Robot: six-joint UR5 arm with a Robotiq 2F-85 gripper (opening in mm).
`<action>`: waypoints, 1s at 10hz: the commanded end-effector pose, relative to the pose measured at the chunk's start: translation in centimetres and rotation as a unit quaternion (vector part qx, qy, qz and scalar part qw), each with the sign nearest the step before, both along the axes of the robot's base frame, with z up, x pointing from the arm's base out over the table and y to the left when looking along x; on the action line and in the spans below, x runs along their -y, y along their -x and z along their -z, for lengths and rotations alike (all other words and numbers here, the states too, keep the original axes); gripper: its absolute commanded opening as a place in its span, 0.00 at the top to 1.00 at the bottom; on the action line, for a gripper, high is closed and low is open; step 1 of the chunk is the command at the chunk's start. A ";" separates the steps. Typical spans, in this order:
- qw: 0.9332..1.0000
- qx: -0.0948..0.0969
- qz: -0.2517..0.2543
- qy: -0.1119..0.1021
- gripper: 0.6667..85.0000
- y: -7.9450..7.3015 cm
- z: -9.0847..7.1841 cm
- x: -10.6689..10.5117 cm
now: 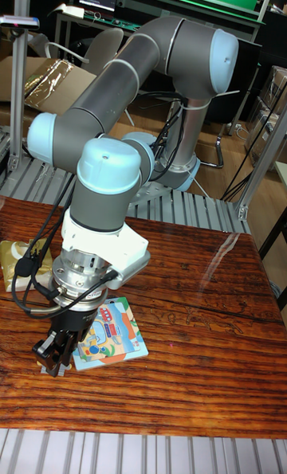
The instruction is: Assemble one piece of a puzzle
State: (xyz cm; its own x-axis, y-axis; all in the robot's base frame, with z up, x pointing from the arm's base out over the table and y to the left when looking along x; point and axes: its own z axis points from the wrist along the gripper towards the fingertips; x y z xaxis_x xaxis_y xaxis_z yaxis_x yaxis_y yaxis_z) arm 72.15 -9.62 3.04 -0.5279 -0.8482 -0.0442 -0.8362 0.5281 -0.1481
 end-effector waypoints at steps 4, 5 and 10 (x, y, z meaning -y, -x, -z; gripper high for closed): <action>1.000 0.002 0.002 -0.006 0.63 -0.1 0.0 -0.1; 1.000 0.002 0.002 -0.006 0.63 -0.1 0.0 -0.1; 1.000 0.003 -0.003 -0.013 0.64 0.0 0.1 -0.3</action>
